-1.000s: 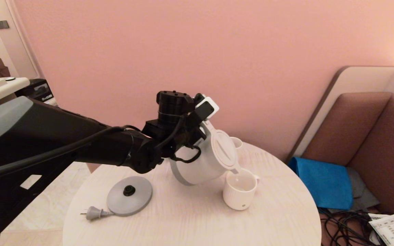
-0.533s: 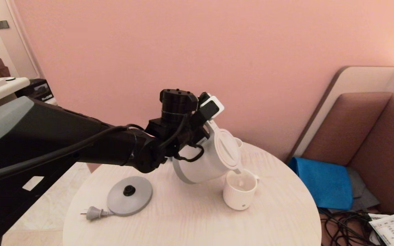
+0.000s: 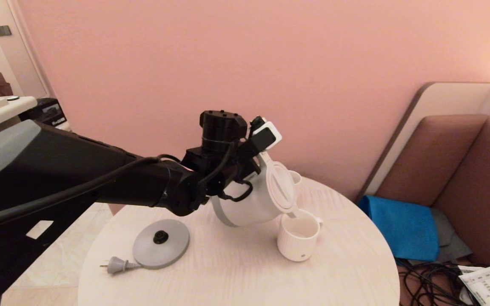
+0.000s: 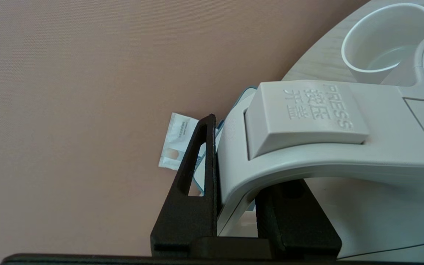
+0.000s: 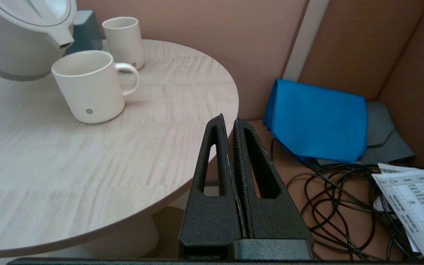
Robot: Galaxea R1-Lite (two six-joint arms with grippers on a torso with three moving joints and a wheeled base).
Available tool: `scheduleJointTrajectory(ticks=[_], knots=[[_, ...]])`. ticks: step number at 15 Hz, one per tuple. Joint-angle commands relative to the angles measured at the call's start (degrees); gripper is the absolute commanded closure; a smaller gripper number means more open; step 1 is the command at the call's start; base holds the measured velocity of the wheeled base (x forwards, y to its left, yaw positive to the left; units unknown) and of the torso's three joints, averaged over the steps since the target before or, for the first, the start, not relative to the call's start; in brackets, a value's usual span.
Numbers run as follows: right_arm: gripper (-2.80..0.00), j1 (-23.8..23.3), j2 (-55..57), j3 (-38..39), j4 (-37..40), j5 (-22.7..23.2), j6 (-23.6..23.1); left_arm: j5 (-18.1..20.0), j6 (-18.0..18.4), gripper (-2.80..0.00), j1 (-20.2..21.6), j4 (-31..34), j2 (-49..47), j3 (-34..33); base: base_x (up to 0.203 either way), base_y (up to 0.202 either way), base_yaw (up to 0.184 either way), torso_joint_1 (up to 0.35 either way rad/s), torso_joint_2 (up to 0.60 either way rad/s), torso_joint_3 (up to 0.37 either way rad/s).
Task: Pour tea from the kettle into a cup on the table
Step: Pour water into the cup
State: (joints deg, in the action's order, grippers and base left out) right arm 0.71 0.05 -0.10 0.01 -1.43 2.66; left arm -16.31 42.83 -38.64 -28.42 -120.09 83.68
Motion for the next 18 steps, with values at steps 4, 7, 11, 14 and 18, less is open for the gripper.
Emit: scheduleJointTrajectory(ticks=[4, 7, 11, 14, 18], knots=[[0.00, 0.00, 0.04, 0.01, -0.01, -0.16, 0.07, -0.73, 3.19, 0.00, -0.47, -0.15, 0.12, 0.17, 0.000, 0.000, 0.000, 0.000, 0.00, 0.000], [0.00, 0.00, 0.04, 0.01, -0.01, -0.16, 0.07, -0.83, 4.19, 0.00, -0.82, -0.15, 0.21, 0.17, 0.000, 0.000, 0.000, 0.000, 0.00, 0.000], [0.00, 0.08, 0.04, 0.01, -0.01, -0.24, 0.16, -0.92, 5.15, 0.00, -1.64, -0.15, 0.09, 0.26, 0.000, 0.000, 0.000, 0.000, 0.00, 0.000], [0.00, 0.00, 0.04, 0.01, -0.01, -0.24, 0.16, -1.78, 6.35, 0.00, -1.96, 0.12, 0.03, 1.21, 0.000, 0.000, 0.000, 0.000, 0.00, 0.000], [0.00, 0.00, 0.04, 0.01, -0.01, -0.24, 0.24, -2.59, 8.05, 0.00, -2.40, 0.12, -0.06, 1.49, 0.000, 0.000, 0.000, 0.000, 0.00, 0.000]])
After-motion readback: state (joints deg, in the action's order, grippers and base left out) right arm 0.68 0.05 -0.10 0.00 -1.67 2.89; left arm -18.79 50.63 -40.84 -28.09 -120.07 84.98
